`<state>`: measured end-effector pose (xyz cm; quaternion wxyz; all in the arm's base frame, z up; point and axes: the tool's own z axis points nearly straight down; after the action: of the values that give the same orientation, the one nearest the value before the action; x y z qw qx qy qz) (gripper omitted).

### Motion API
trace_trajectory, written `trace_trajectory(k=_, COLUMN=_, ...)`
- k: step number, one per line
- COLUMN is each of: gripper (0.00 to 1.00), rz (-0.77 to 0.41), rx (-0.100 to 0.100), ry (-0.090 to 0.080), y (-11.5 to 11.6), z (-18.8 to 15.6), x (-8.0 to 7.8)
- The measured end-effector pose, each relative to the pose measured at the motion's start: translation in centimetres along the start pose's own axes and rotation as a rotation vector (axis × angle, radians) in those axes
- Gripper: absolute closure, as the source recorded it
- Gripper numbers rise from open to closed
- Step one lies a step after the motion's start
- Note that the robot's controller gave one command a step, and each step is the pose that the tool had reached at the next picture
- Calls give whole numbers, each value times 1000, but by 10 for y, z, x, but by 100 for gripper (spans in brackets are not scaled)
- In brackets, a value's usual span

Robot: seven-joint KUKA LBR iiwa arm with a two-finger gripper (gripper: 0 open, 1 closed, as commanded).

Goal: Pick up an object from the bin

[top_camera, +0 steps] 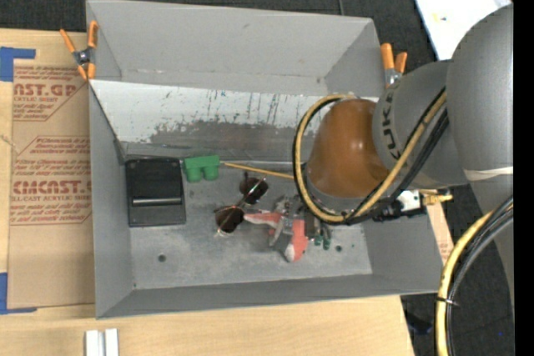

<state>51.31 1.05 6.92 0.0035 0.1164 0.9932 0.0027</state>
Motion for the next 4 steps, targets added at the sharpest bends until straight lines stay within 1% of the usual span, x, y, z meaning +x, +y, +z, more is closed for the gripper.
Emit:
trace_trajectory(k=1, gripper=100, rz=0, rx=0, ry=0, y=0, z=0, x=0)
trace_trajectory(k=2, gripper=100, rz=0, rx=0, ry=4, y=0, z=-14, x=1)
trace_trajectory(k=3, gripper=100, rz=0, rx=-1, ry=1, y=0, z=-30, x=0)
trace_trajectory(k=4, gripper=100, rz=-1, rx=-1, ry=4, y=1, z=-48, x=1)
